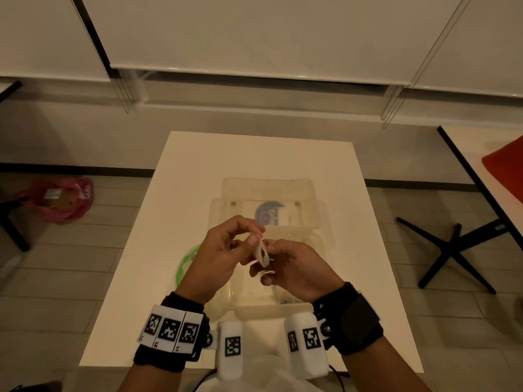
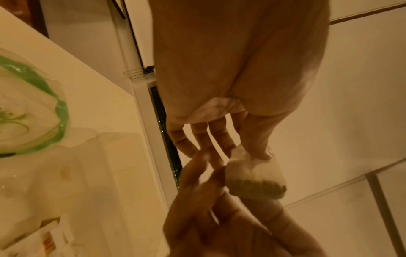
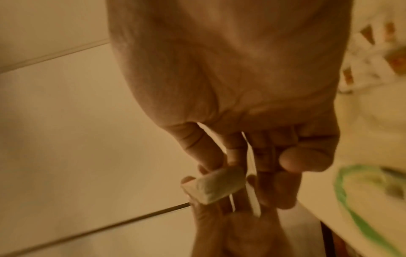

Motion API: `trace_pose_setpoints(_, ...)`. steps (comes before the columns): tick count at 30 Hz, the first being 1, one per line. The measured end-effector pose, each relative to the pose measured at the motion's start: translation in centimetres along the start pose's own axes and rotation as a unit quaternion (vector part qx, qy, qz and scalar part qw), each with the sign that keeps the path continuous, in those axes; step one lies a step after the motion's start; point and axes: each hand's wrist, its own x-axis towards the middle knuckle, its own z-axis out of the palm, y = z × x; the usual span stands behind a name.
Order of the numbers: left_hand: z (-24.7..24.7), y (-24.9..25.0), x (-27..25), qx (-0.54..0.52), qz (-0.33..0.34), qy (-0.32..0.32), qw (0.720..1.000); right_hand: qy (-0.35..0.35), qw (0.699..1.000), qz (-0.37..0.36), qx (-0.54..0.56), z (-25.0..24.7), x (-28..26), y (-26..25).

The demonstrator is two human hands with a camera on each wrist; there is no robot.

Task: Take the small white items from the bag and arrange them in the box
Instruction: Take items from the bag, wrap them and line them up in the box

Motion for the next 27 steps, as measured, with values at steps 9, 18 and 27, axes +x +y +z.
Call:
trace_pose_setpoints(9, -0.1, 0.1, 0.4, 0.125, 0.013, 0.064, 0.99, 0.155, 0.889, -0.199, -0.382, 0.6, -0.7, -2.9)
trace_pose_setpoints(18, 0.2, -0.3, 0.2, 0.168, -0.009, 0.034, 0.985, 0.156, 0.835, -0.176, -0.498, 0.6, 0.4, -3.1)
trace_pose_setpoints(27, 0.2, 0.0, 0.5, 0.089, -0.058, 0.092, 0.99, 0.11, 0.834, -0.115, -0.528, 0.0, -0.2, -2.6)
